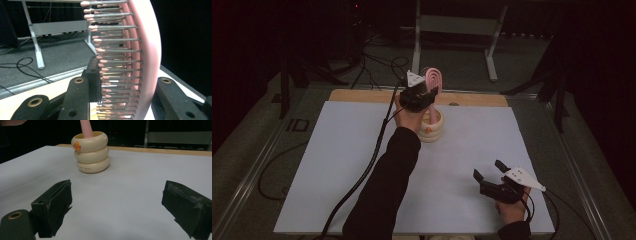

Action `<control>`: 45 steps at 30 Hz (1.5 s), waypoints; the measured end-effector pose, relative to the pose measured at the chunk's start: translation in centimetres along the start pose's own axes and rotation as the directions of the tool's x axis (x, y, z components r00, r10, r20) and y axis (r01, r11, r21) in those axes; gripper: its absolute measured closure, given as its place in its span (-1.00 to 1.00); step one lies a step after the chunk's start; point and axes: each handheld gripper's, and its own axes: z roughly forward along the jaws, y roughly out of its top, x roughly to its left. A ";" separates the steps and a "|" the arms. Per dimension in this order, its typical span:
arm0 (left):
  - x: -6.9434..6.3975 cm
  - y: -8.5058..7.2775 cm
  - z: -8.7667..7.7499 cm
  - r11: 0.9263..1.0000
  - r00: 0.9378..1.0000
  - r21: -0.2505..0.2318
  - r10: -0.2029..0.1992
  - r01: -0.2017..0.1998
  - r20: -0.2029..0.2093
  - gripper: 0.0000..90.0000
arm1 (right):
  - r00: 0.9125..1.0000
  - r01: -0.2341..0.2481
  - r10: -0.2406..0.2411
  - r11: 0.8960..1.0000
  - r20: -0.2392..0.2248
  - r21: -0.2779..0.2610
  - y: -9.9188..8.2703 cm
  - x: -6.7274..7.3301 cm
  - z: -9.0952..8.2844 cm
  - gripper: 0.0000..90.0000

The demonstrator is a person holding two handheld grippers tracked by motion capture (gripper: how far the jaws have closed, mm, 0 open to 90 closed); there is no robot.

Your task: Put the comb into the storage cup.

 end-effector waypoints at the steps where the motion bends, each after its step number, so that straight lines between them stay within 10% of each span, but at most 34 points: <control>1: 0.0 0.0 0.0 1.000 1.000 0.002 -0.001 0.001 0.001 0.42 | 1.000 0.001 -0.001 1.000 -0.001 -0.002 0.0 0.0 0.0 -0.80; 45: 0.0 -2.0 1.3 0.999 1.000 0.046 -0.029 0.029 0.009 0.42 | 0.999 -0.038 0.038 0.999 -0.012 0.000 -0.1 -0.3 0.1 -0.80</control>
